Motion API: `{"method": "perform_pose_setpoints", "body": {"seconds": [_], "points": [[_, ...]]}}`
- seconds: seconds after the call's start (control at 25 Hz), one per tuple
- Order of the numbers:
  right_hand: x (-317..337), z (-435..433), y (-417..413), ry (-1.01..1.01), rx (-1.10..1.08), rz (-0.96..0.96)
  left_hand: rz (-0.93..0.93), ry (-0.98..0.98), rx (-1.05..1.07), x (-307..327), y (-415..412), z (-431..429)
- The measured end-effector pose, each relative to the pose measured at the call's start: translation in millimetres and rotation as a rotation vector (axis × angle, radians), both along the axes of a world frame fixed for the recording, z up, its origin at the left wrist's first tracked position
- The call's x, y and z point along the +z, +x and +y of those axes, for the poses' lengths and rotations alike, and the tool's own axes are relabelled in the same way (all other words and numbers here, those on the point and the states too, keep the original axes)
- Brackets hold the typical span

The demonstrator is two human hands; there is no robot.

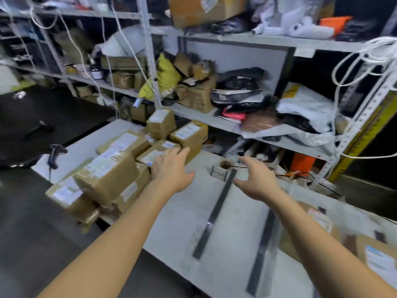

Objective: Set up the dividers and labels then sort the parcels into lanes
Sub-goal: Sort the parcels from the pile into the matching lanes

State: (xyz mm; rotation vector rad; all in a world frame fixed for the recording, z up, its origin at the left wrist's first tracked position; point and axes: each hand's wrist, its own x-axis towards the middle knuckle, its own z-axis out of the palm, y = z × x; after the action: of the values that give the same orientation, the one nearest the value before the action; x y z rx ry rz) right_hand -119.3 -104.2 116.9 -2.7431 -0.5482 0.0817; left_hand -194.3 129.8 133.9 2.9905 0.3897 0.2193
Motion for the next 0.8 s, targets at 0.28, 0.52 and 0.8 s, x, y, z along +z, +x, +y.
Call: {"method": "perform_pose_setpoints", "body": {"seconds": [0.28, 0.52, 0.8], "points": [[-5.4, 148.2, 11.5, 0.052, 0.100, 0.040, -0.002, -0.036, 0.077, 6.8, -2.0, 138.4], [-18.9, 247.8, 36.4, 0.260, 0.147, 0.158, 0.058, -0.136, 0.206, 5.4, 6.0, 239.1], [-42.6, 318.7, 19.9, 0.418, 0.105, 0.352, 0.256, -0.514, 0.205, -31.7, 7.9, 309.0]]}}
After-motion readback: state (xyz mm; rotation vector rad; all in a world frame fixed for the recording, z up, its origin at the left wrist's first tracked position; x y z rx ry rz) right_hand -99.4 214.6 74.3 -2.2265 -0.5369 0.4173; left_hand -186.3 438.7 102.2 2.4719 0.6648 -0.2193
